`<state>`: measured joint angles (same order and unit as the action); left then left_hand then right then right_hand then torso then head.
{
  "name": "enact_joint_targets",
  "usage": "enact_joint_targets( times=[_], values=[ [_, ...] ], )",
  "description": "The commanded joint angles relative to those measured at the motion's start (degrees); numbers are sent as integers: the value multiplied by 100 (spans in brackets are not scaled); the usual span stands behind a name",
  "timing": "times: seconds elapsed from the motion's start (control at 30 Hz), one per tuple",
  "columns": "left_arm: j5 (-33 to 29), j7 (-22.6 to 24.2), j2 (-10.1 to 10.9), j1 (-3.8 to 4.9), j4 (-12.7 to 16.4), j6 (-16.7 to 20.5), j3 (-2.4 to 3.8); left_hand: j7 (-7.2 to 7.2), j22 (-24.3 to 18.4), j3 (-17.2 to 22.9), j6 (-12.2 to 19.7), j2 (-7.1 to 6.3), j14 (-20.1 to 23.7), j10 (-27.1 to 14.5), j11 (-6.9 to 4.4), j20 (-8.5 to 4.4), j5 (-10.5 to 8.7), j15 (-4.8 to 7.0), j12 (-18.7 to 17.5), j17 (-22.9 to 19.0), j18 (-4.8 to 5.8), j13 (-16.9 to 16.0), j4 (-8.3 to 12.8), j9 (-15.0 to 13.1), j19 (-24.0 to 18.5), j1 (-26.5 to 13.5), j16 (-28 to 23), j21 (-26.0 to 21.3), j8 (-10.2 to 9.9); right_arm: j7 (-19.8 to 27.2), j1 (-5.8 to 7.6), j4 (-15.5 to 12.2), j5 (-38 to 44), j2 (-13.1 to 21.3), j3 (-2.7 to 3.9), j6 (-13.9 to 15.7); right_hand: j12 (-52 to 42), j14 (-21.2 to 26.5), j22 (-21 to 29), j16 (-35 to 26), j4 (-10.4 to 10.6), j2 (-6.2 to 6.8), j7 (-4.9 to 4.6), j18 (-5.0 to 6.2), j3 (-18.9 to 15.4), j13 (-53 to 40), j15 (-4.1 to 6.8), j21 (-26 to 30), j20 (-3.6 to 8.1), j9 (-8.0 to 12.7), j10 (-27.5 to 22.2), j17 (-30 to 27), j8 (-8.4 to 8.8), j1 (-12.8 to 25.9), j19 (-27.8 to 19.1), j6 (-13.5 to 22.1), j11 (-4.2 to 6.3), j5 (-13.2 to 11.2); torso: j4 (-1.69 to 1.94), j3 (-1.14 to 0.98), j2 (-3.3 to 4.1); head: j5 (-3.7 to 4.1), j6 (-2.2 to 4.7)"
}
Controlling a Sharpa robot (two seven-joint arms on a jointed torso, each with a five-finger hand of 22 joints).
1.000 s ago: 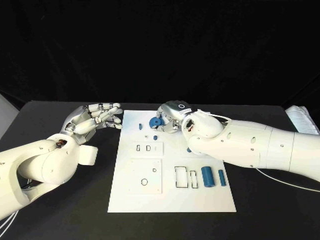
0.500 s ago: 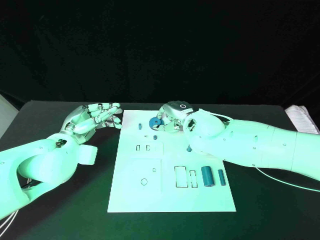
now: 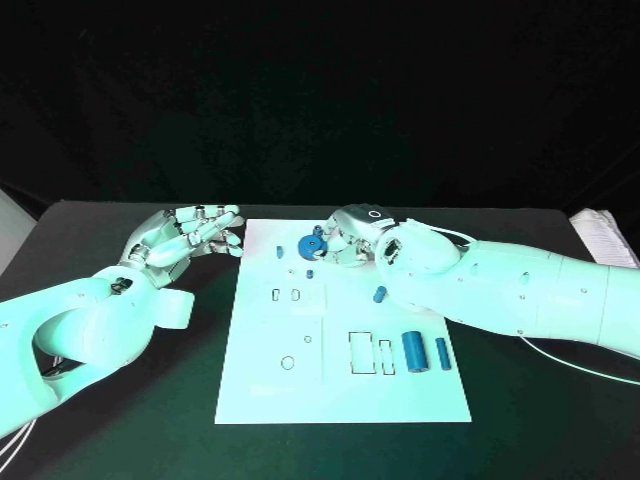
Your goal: Assemble the parts on the task board
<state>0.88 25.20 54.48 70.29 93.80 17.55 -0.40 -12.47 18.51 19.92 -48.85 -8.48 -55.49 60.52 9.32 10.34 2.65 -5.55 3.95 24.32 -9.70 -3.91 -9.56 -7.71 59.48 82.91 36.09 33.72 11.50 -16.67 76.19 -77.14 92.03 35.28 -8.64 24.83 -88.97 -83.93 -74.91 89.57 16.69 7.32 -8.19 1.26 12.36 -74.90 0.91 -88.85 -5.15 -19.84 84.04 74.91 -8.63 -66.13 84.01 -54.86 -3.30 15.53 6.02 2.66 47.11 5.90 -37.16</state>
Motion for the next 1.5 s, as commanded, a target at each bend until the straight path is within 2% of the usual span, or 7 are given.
enact_joint_targets(
  times=[0.03, 0.3, 0.53, 0.8, 1.07, 1.2, 1.5],
  values=[
    [23, 33, 0, 5, 8, -93, 4, -60, 5, 33, 13, -10, 45, -29, 11, -12, 23, 2, -17, 9, -50, 6, 17, 7, -46, -38, 18, 28, -27, 240, 8, -134, -142, 171, 1, 564, -19, -589, -1402, 17, -15, 8, -7, -95, 46, -1442, -34, -20, -23, -5, 530, 1428, 7, 48, 545, -43, -29, 41, -2, 4, -10, 5, 8],
    [23, 41, 14, 5, 7, -92, 4, -60, 5, 33, 13, -10, 45, -29, 11, -12, 23, 2, -17, 9, -50, 6, 17, 7, -46, -38, 18, 28, -27, 1269, 114, -603, -1308, 953, 16, 1337, 22, -578, -1351, -1, -118, 234, -29, -80, 279, -1412, -39, 28, -21, 16, 499, 1380, 64, -391, 518, -5, -43, -28, -55, -7, -24, 10, 60],
    [23, 54, 9, 4, 3, -100, 3, -63, 14, 36, 18, -10, 51, -36, 13, -10, 23, 0, -19, 9, -51, 7, 19, 8, -59, -43, 20, 42, -30, 2259, 195, -802, -2432, 1685, 24, 1005, 101, -579, -1281, 1, -330, 403, -61, -59, 444, -1355, -61, 97, -40, 33, 436, 1388, 112, -853, 478, 24, -70, -115, -115, -35, -47, 28, 76],
    [23, 63, -9, 0, 2, -124, 2, -62, 16, 37, 19, -12, 52, -36, 13, -10, 23, 0, -18, 9, -51, 6, 22, 8, -61, -42, 21, 45, -30, 2802, 185, -724, -2925, 2306, 21, 482, 192, -590, -1220, 18, -537, 578, -92, -40, 479, -1292, -89, 160, -67, 53, 363, 1440, 170, -1241, 442, 73, -97, -182, -136, -85, -48, 70, 64],
    [23, 65, -32, -5, -15, -135, 1, -60, 20, 39, 18, -15, 53, -36, 12, -10, 23, 1, -17, 10, -52, 6, 28, 8, -65, -37, 22, 50, -30, 2859, 69, -382, -2903, 2445, 10, 106, 223, -598, -1212, 30, -638, 641, -107, -38, 497, -1271, -101, 171, -78, 65, 337, 1471, 202, -1416, 436, 106, -109, -153, -109, -59, -47, 100, 56],
    [23, 64, -34, -7, -27, -136, 1, -60, 20, 39, 18, -15, 53, -36, 12, -10, 23, 1, -17, 10, -52, 6, 28, 8, -65, -37, 22, 50, -30, 2827, -2, -241, -2805, 2397, 4, -23, 222, -600, -1208, 33, -649, 645, -109, -37, 501, -1272, -103, 175, -80, 66, 338, 1479, 205, -1435, 434, 108, -110, -145, -116, -67, -38, 106, 34],
    [23, 63, -41, -9, -40, -143, 0, -59, 25, 43, 18, -17, 55, -36, 11, -9, 23, 2, -16, 10, -53, 6, 35, 8, -71, -30, 24, 58, -29, 2645, -102, 36, -2832, 2187, 0, -196, 220, -602, -1213, 37, -665, 639, -112, -38, 516, -1275, -105, 170, -82, 67, 340, 1491, 210, -1468, 437, 111, -113, -135, -103, -44, -44, 103, -5]
  ],
)
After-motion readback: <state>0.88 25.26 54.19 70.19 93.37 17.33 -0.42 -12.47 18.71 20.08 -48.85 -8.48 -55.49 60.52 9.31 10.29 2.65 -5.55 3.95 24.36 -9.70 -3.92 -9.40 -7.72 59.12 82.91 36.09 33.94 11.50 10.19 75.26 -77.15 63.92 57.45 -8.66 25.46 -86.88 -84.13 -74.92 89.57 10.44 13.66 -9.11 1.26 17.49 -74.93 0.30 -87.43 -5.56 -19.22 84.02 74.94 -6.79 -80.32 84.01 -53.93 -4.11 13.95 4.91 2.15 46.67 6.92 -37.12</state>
